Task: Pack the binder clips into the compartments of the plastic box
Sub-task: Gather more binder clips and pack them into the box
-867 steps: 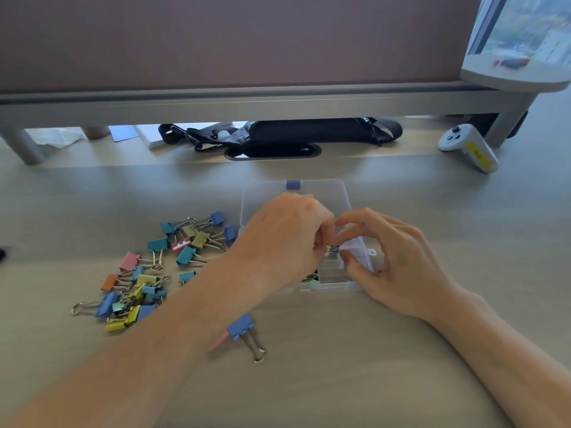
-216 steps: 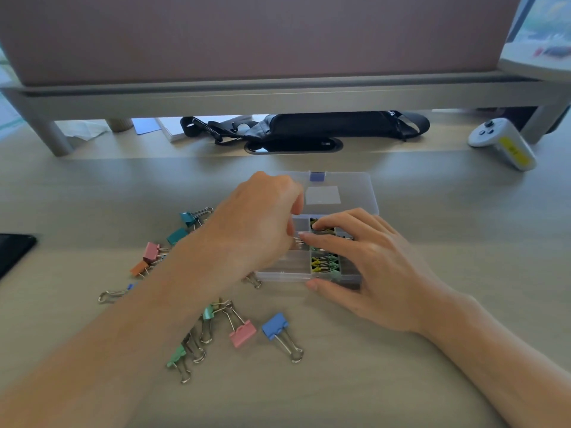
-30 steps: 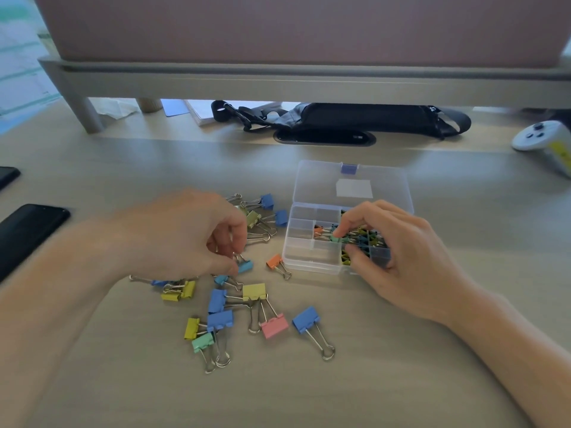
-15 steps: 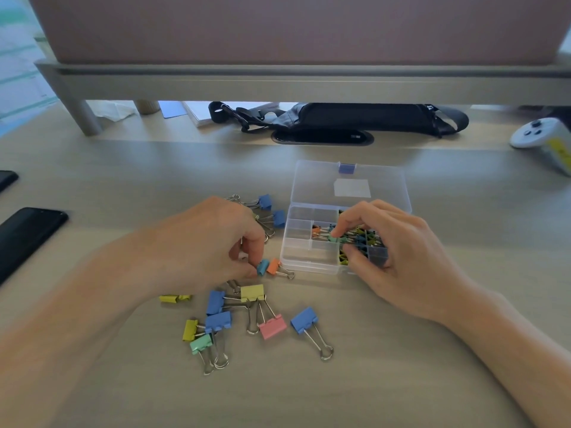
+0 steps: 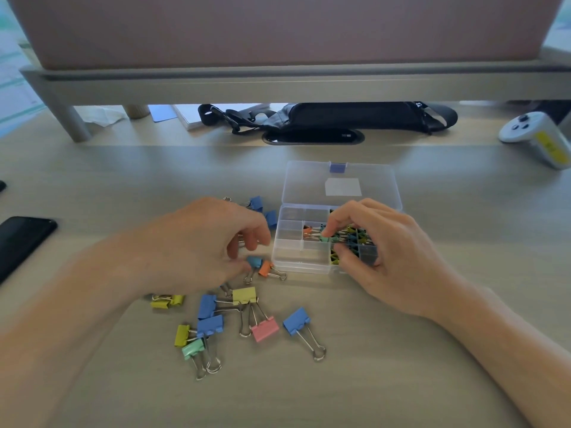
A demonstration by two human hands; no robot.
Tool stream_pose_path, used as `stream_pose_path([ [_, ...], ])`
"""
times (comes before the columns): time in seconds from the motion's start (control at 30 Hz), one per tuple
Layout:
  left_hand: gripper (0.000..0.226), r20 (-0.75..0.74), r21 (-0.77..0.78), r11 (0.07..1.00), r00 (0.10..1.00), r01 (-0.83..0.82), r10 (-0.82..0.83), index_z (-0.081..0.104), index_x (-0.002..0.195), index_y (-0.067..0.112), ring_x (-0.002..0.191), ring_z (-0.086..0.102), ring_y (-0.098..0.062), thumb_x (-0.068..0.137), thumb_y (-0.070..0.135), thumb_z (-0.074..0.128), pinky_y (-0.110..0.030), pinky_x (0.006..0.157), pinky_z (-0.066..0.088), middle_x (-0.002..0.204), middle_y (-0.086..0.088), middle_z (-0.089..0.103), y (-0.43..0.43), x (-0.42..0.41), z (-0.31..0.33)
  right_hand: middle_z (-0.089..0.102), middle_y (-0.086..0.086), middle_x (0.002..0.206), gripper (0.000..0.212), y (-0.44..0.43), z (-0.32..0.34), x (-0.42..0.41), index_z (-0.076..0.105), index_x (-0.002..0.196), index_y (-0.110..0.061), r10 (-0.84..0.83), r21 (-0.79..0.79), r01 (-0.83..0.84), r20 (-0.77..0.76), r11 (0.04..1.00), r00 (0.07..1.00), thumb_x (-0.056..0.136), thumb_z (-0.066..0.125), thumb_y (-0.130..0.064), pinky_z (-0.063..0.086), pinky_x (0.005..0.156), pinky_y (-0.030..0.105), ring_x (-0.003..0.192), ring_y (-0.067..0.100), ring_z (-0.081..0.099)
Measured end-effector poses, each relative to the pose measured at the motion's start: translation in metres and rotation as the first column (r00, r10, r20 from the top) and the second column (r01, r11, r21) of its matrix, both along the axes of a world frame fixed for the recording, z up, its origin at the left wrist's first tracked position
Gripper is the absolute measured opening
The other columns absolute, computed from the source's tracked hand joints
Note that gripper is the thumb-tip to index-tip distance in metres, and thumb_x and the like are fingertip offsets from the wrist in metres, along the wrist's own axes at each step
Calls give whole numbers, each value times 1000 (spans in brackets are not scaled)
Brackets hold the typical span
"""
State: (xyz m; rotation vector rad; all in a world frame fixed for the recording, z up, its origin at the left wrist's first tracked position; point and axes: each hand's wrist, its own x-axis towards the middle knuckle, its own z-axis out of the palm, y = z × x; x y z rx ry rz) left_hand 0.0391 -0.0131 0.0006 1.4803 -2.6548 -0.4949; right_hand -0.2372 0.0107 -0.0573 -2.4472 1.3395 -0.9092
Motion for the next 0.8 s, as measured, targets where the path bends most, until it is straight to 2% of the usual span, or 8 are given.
stream_pose_path([
  [0.17,19,33,68,998,999,-15,13,67,87,38,79,65,5,82,26,82,-20,68,55,83,18,66,1,-9,-1,64,-17,103,18,0,-1,0,62,109,-28,8,-6,-8,7,1000,1000,92,61,-24,55,86,34,102,4,62],
  [0.27,21,39,82,996,999,-32,29,64,84,37,78,65,3,82,27,83,-22,67,55,80,17,67,-4,-4,1,64,-18,103,17,0,-1,0,62,109,-28,11,-5,-11,16,1000,1000,92,60,-26,55,85,34,102,4,62],
  [0.4,26,50,201,980,999,11,-21,61,98,43,80,66,4,87,28,80,-18,66,50,88,26,68,-8,3,5,63,-18,103,19,-1,-1,-1,62,110,-30,6,4,-6,9,1000,1000,92,63,-23,56,84,34,101,3,62],
  [0.5,15,59,212,977,997,34,-47,68,96,45,81,64,2,92,33,74,-18,65,48,89,27,66,-11,6,9,64,-17,104,18,-1,0,-1,61,110,-30,4,9,-4,1,1000,1000,92,61,-26,55,85,34,101,4,62],
  [0.6,14,-77,213,977,997,10,6,74,96,41,67,64,-5,96,28,68,-19,59,50,78,19,69,-13,6,21,64,-17,104,18,0,0,0,62,110,-29,-8,4,8,-2,1000,1000,92,60,-27,54,84,31,100,2,61],
  [0.67,14,-222,142,990,974,-20,52,75,93,34,60,63,-3,96,22,68,-13,56,47,71,17,70,-19,1,25,64,-18,103,18,0,1,1,63,109,-29,-13,1,13,-1,1000,1000,92,61,-26,53,83,27,100,1,61],
  [0.73,11,-342,90,995,937,-46,74,74,91,28,62,66,2,94,18,70,-9,57,46,72,19,72,-22,-12,23,64,-19,103,17,0,1,1,63,108,-30,-13,5,13,4,1000,1000,92,62,-26,54,83,27,100,2,62],
  [0.8,8,-405,35,999,913,-32,43,75,90,26,70,71,-2,92,18,74,-16,65,54,77,16,75,-22,-28,14,64,-18,103,17,0,0,0,64,108,-29,-14,6,14,14,1000,1000,92,64,-24,55,82,32,100,3,62],
])
